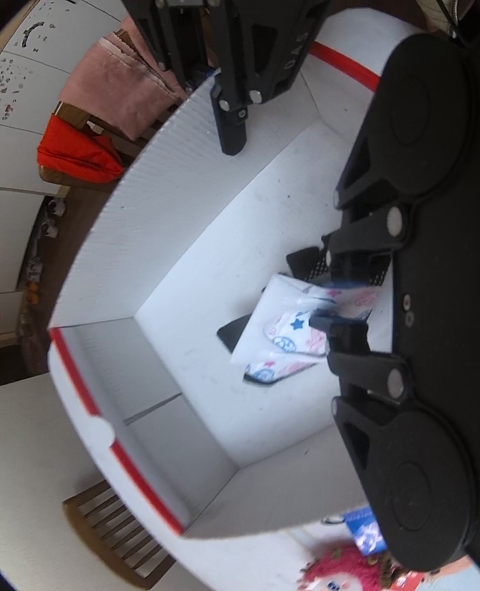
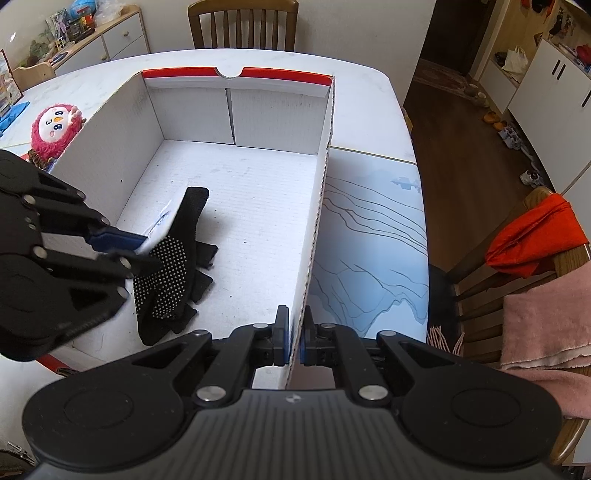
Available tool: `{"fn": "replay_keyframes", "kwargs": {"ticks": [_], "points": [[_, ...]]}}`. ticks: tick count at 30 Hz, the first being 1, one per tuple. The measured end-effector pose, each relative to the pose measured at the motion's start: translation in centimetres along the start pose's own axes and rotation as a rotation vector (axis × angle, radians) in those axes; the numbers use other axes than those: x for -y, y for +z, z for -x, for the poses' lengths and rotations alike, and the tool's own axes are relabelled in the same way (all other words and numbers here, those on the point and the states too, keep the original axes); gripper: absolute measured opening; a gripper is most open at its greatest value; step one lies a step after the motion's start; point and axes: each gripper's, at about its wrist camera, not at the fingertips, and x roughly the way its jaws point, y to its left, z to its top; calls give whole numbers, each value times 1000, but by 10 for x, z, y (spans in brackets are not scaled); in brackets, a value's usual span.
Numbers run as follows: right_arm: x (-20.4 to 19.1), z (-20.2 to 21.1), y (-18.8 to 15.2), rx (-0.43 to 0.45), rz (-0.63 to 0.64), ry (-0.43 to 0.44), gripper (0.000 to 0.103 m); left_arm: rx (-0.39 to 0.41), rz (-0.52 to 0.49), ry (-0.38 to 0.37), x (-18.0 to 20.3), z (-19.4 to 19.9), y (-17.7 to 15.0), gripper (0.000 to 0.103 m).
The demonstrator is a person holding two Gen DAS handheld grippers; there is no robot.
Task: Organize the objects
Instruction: 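Open the left gripper to release the mask onto the glove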
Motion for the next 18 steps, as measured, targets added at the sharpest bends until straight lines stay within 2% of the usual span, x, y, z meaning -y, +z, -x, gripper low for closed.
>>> {"fn": "replay_keyframes", "kwargs": {"ticks": [4,7,9,12,18], "points": [[0,0,0,0,-1,1,5,-25,22,-28,-3,-4,0,21],[1,0,0,0,-1,2,5,-28,46,-42,-6,-5,-1,36],[0,0,0,1,-1,2,5,-20,59,-38,-7,-2,-2,53],[2,0,0,2,-5,8,5,13,73,-37,-7,7,-4,65],[1,-1,0,2,0,9,5,61,103,-37,-4,23,-3,68]]}}
